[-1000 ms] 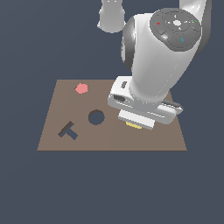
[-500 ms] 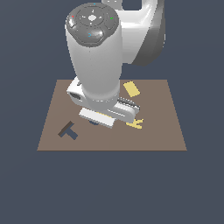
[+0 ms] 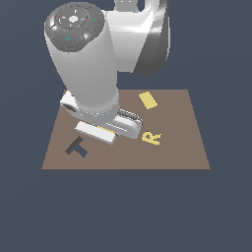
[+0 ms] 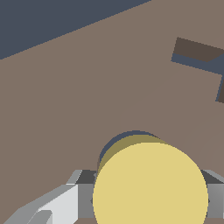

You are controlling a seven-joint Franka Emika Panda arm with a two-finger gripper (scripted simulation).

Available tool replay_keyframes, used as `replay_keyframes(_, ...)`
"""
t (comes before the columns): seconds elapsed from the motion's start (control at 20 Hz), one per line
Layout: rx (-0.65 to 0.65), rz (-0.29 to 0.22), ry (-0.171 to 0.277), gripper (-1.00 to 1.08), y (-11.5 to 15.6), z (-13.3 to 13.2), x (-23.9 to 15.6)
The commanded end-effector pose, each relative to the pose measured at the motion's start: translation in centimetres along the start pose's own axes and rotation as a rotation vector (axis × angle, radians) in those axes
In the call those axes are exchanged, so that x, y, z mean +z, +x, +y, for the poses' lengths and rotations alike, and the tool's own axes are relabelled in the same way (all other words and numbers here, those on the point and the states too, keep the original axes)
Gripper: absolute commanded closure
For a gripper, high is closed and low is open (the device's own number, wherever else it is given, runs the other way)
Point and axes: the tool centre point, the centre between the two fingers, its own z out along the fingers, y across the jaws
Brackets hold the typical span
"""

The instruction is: Insert a designated object into the corresponding slot on a board.

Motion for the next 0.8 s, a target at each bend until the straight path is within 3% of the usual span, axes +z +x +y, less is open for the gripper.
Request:
replay_keyframes(0.0, 0.000, 0.000, 0.000, 1.08, 0.00, 0.00, 0.00)
replay_keyframes(0.35, -0.002, 0.002, 0.002, 1.08, 0.03, -0.11, 0.98)
replay_keyframes(0.4, -0.002, 0.002, 0.002, -0.92, 0.03, -0.11, 0.98)
replay_keyframes(0.75, -0.002, 0.002, 0.002, -0.92, 0.03, -0.11, 0.98)
